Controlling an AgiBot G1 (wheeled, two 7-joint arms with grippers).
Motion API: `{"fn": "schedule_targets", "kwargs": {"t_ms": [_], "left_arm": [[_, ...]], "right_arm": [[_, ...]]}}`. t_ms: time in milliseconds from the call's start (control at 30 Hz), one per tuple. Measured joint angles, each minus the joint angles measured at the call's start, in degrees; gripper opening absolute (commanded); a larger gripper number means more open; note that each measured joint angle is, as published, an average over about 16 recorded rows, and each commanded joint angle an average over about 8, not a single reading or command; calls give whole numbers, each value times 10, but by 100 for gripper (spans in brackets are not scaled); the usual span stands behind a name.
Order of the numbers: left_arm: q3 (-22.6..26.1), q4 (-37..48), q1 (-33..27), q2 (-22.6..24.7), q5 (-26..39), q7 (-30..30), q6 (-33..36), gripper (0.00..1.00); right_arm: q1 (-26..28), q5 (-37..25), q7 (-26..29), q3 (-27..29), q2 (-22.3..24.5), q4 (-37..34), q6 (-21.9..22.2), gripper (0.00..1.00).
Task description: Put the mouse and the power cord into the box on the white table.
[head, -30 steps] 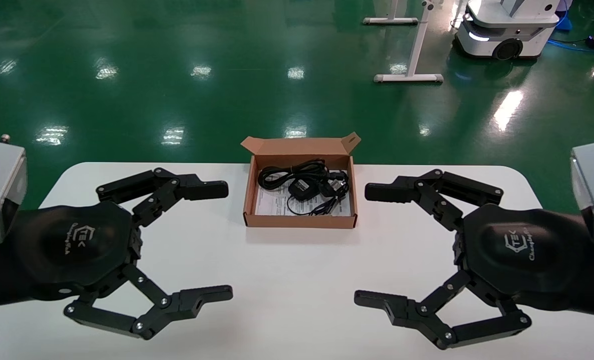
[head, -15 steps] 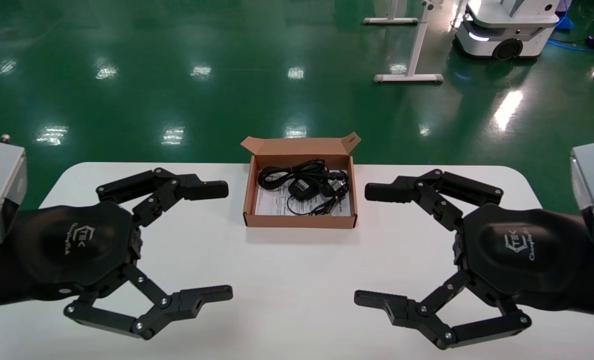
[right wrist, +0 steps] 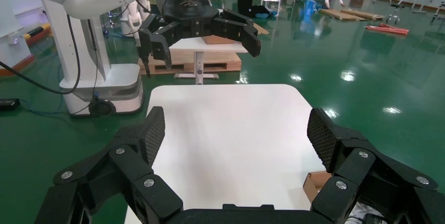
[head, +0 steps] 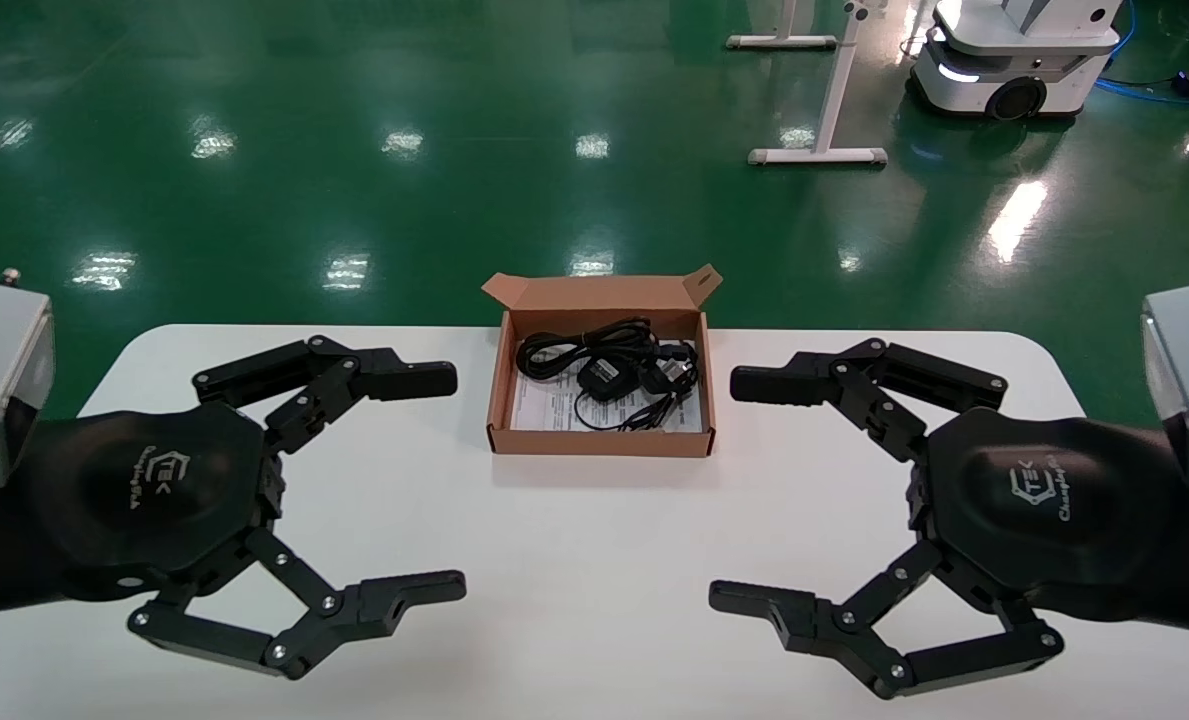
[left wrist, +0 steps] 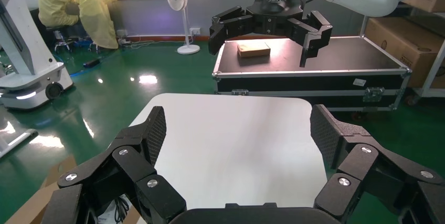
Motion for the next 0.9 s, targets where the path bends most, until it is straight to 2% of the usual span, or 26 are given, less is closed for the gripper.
{"fn": "schedule_targets", "kwargs": {"t_ms": [900], "left_arm": [[0,0,0,0,0,0,0,100]], "right_arm": [[0,0,0,0,0,0,0,100]]}}
